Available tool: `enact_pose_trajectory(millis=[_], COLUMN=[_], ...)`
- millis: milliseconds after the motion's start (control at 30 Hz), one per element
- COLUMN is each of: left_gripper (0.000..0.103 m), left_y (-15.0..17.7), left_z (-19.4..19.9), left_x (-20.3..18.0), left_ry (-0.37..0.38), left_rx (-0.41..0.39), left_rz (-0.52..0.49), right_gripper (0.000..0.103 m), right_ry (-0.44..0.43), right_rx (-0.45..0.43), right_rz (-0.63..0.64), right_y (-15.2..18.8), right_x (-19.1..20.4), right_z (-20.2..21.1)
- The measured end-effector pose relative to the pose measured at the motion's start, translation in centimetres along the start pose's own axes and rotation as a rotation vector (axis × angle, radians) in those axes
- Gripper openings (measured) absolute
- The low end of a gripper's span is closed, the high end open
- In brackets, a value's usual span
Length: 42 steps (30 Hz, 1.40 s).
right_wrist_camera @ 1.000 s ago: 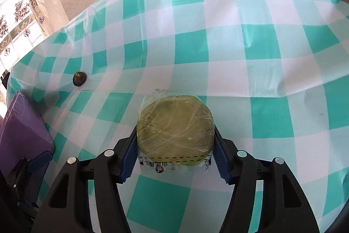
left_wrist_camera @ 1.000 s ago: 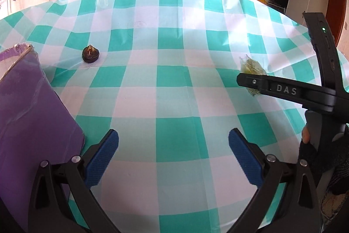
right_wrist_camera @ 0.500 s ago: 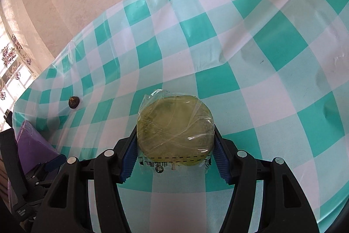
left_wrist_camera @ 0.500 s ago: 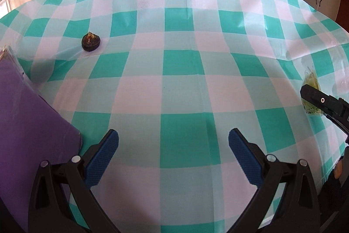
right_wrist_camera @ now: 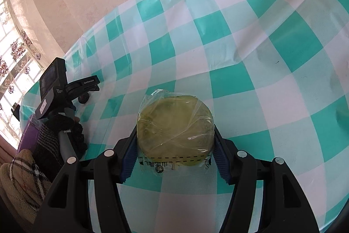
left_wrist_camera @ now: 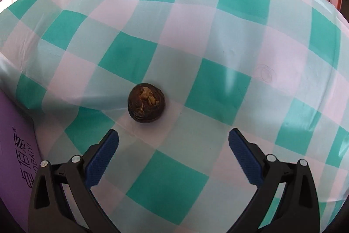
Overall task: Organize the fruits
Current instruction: 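Grasp the last passion fruit with the left tool while the right tool holds the cabbage, then carry the passion fruit and cabbage over the purple box with both tools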
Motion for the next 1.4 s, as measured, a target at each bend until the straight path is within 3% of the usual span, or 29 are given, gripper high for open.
enact_pose_trajectory(millis=[100,233,267,300,400,467,633,833,933,1133,1267,1400], left_gripper=[0.099,0.096,0.091,0.086,0.040,0.039,0.039,0.039,0.039,0.039,0.039,0.039], left_y=[-1.2,-2.1,-2.1,-2.2,-2.2,-2.0,-1.1,2.4,4.2,7.1,9.7,12.5], left_z=[-2.3,-3.3,-3.4,-3.3,-2.4,-1.9,0.0,5.3,7.8,12.6,15.7,16.9], left_x=[0.9,1.5,1.5,1.3,-0.1,-0.7,-1.0,-4.1,-5.1,-5.4,-3.6,-1.0], left_ry=[-0.064,-0.045,-0.034,-0.009,0.009,0.005,0.075,0.315,0.392,0.469,0.491,0.507], left_rx=[0.032,0.037,0.034,0.026,-0.007,-0.011,-0.014,0.018,0.032,0.004,-0.034,-0.009], left_rz=[-0.007,0.072,0.079,0.079,0.005,-0.027,0.026,0.002,-0.008,-0.047,-0.072,-0.046], right_gripper=[0.060,0.060,0.060,0.060,0.060,0.060,0.060,0.060,0.060,0.060,0.060,0.060], right_ry=[-0.004,-0.006,-0.006,-0.005,-0.002,-0.001,0.003,0.004,0.005,0.003,0.004,0.006], right_rx=[0.003,0.013,0.013,0.013,0.013,0.013,0.012,0.020,0.024,0.026,0.032,0.036], right_rz=[0.001,0.006,0.007,0.006,0.004,0.004,-0.001,-0.005,-0.007,-0.009,-0.012,-0.017], right_y=[0.0,0.1,0.1,0.0,0.0,0.0,0.0,0.1,0.1,0.0,0.0,0.1], right_x=[0.1,0.2,0.2,0.1,0.1,0.1,0.0,-0.1,-0.1,-0.2,-0.2,-0.3], right_z=[-0.1,-0.2,-0.2,-0.2,-0.2,-0.2,-0.2,-0.4,-0.4,-0.4,-0.5,-0.5])
Point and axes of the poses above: each gripper's, at about its wrist camera, not at the fingertips, and z roughly against the way its jaws point, x to its left, y to its underside, the point moved 6 cm from there along -z, roughly the way its jaws point, and after that the axes turned 13 degrees about -x, right-handed, at the moved point
